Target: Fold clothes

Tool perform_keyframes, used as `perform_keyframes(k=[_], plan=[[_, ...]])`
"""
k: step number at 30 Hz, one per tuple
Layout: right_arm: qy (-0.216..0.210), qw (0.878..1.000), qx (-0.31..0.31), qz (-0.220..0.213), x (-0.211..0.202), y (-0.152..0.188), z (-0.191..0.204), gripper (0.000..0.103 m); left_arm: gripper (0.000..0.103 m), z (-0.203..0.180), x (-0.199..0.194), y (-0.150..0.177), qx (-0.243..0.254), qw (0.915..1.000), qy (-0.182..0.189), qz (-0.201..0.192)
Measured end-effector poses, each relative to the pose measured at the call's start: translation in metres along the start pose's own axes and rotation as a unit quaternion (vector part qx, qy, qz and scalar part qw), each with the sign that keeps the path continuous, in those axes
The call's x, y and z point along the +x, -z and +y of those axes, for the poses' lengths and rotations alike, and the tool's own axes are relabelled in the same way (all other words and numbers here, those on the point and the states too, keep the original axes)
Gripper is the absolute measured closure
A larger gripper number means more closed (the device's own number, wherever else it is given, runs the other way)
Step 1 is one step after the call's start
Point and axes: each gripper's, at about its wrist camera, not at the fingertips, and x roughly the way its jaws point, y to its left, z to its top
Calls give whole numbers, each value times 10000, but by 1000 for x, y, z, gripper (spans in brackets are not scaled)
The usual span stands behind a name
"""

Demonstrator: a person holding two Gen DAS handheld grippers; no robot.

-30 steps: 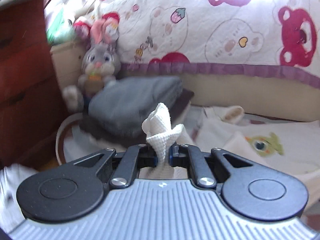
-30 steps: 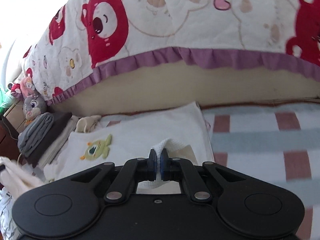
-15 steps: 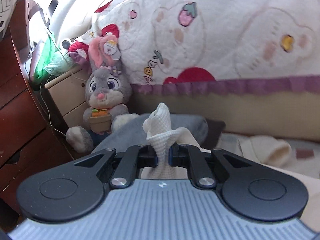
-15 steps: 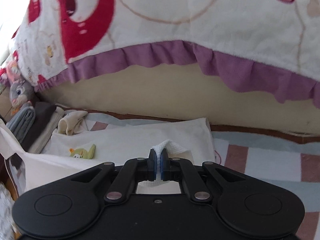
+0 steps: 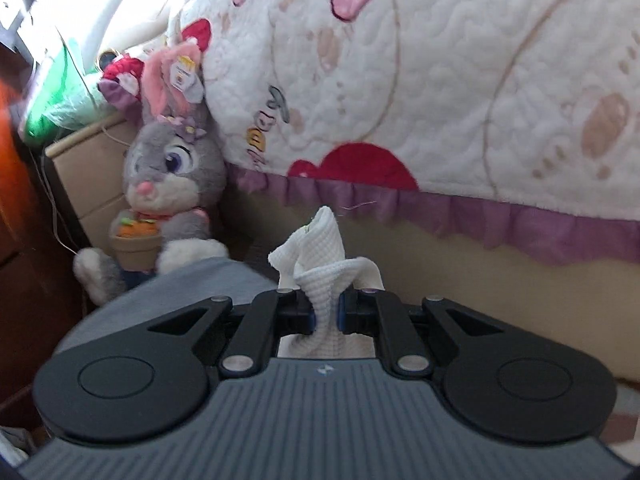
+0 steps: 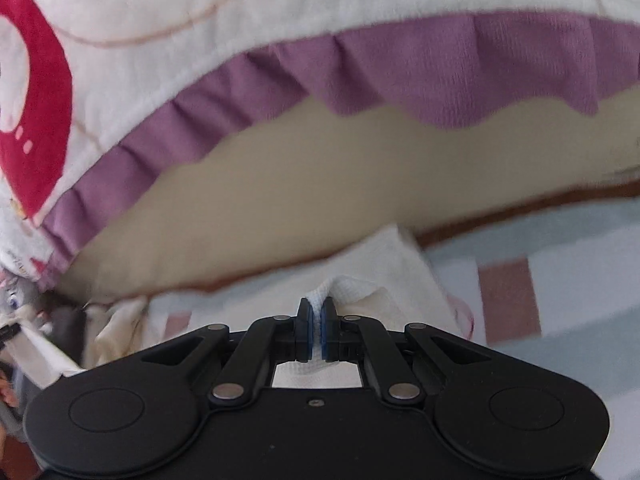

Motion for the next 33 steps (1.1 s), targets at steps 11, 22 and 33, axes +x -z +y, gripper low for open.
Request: perform_keyframes(k=[11,22,33], plan=[[181,9915,-1025,-780,44,17,-6,68,86,-38,48,42,265,9996,-46,2],[60,9987,-420,-280,13,13,-66,55,27,-62,-46,99,661,9952,728,-30],[-291,9484,-3156,-93,40,48,-15,52,28,-142,-100,149,1105,9352,3140,1211]])
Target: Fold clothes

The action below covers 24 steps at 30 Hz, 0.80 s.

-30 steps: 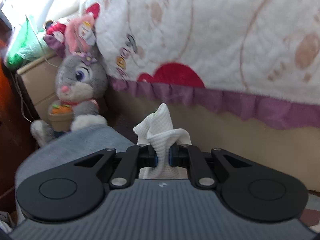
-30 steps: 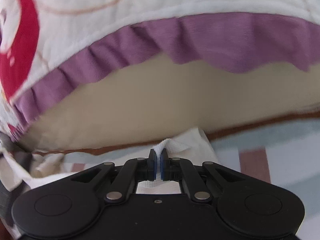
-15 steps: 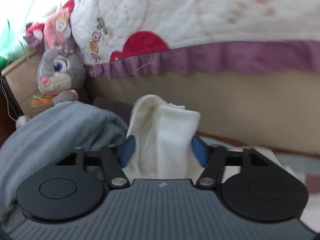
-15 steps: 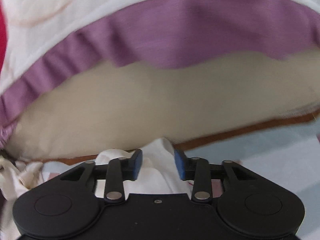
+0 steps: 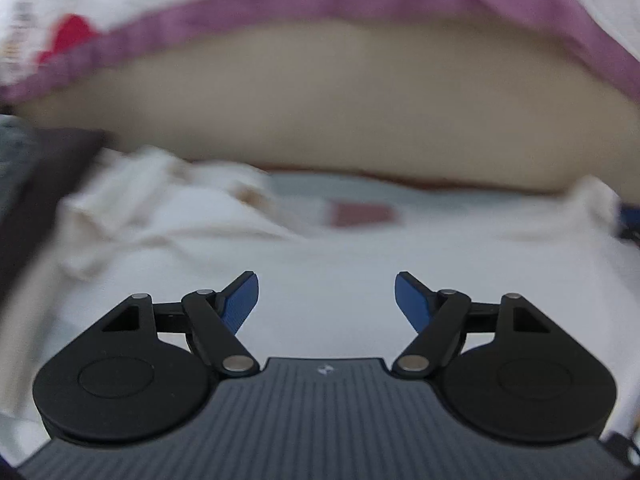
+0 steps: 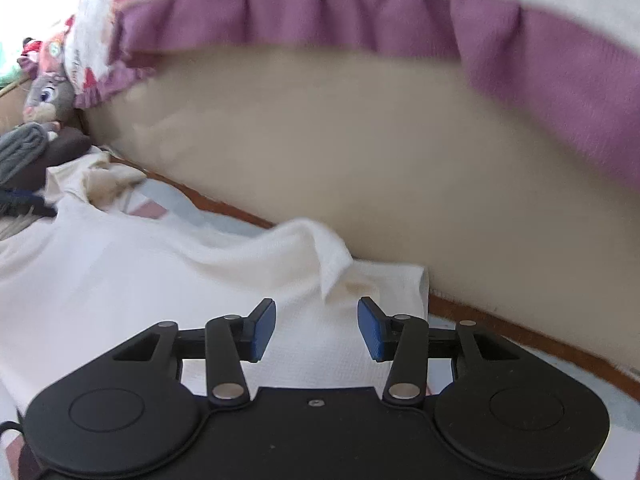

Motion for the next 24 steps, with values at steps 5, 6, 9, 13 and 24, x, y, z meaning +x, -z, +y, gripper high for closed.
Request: perform_keyframes(k=[5,6,9,13,24], plan=[[242,9997,-90,-40,16,-3,-13,51,28,-59,17,5,470,9969,591,238],[15,9999,-153,-27,18,-5,-14,51,28,-71,20,5,632,9957,642,238],[-31,9997,-232,52,25,-3,-17,46,30,-101,29,1,1201,9897,726,284],[-134,9998,-103,77,29,0,-21,45,30,-125,45,-5,1712,9817,794,246],[-685,9917,1086,-116,54,-10,-29,62,30,-115,68,2,1137,9869,1046,455]])
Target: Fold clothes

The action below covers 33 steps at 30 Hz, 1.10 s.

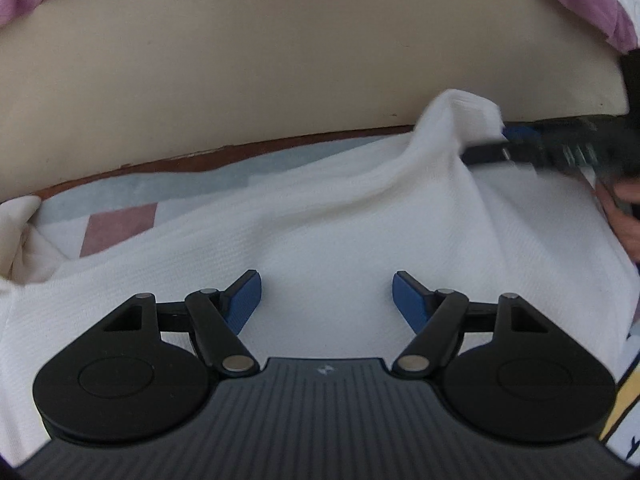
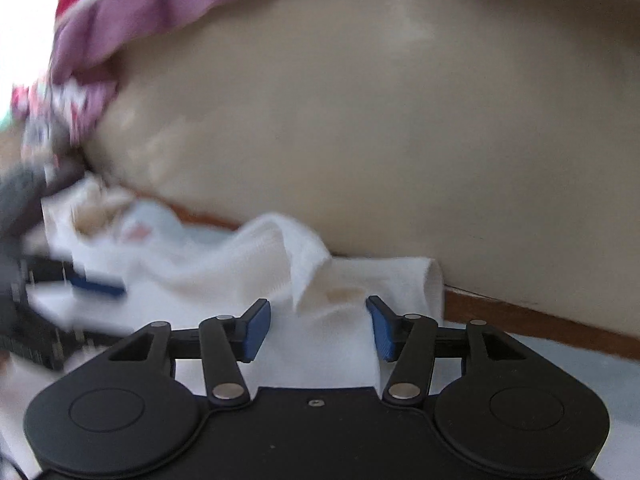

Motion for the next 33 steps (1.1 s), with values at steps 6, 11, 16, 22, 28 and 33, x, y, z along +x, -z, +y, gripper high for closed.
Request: perform_keyframes(k=[6,11,16,22,28,33], plan=[[268,9996,-85,-55,-30,-9,28,96,30,12,-18,18,-260,9997,7,36],[-603,9812,1824,157,-83,-25,2,96,28,13,-10,17,-102,9991,-398,-118],[577,9892,1344,137,-68,-15,-1,96,25,10,1,-4,57,9988,-478,-87],[948,9903,1010,-96,-50,-17,3,92,24,20,8,-13,-261,9970,-691,-217],[1042,9701,2120,552,-59,-22,-33,53,21,12,-3,1,-201,9924,-1212,-14],[771,9540,2866,430,-101,-7,-52,44,23,2,-38,15,-559,9981,72,-229]])
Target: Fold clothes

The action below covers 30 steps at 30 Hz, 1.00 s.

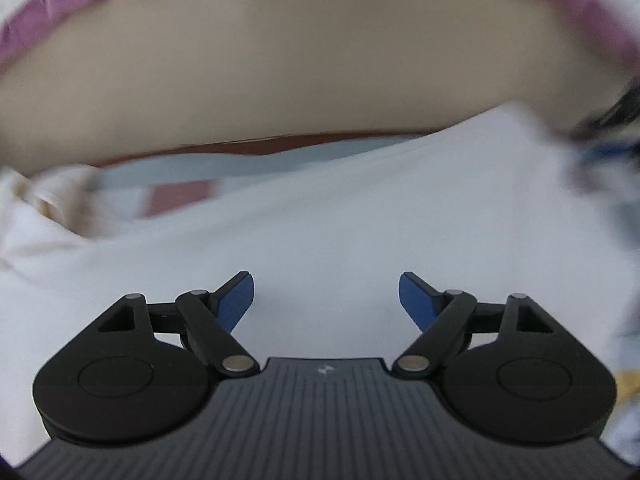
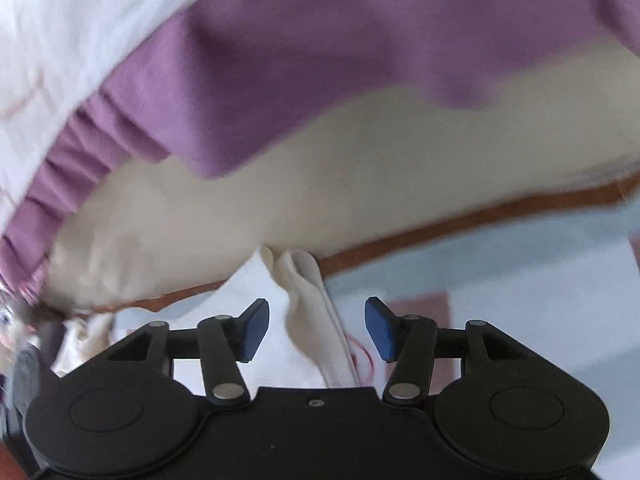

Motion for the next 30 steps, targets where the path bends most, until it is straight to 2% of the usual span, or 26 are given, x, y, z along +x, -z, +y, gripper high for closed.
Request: perform_keyframes(k=[3,5,7,9,12,13,15,16,18,20,21,26,27,28,29,30], plan=[[104,9996,181,195,-15,28,-5,44,25,-18,-20,6,-99,9958,906,-93],[149,9996,111,233,-35,53,-1,44,26,-32,-29,12,5,9915,1300,-76],[-33,10000,-65,25,-58,81,5,44,26,-48,-33,18,221,9884,1497,127],[-167,9998,-102,-27,-67,95,3,44,26,-61,-31,26,466,9871,1493,348],[-104,9976,-672,-154,-53,92,16,44,27,-70,-21,39,719,9862,1338,657],[-145,9963,-834,-173,-49,86,18,44,46,-71,-20,44,726,9855,1361,705],[-320,9934,-1092,-177,-44,69,19,44,73,-72,-25,52,625,9831,1571,700],[-459,9926,-1109,-175,-41,61,17,44,77,-70,-28,55,523,9832,1607,693],[-814,9931,-841,-49,-34,52,8,44,79,-66,-33,59,350,9828,1680,685],[-1063,9929,-459,281,-26,52,-2,44,79,-66,-40,63,432,9806,1776,710],[-1091,9922,-394,447,-21,54,-4,44,83,-66,-43,64,472,9794,1823,723],[-718,9917,-825,674,-10,59,0,44,85,-64,-35,70,466,9778,1823,918],[-756,9907,-865,731,-9,61,0,47,85,-61,-36,67,411,9776,1845,921],[-875,9874,-1012,847,-9,64,3,91,85,-60,-38,65,426,9777,1851,895],[-985,9829,-1249,931,-12,68,9,97,85,-63,-41,63,570,9785,1799,837],[-1106,9783,-1501,905,-20,72,16,97,84,-65,-45,61,730,9793,1726,761]])
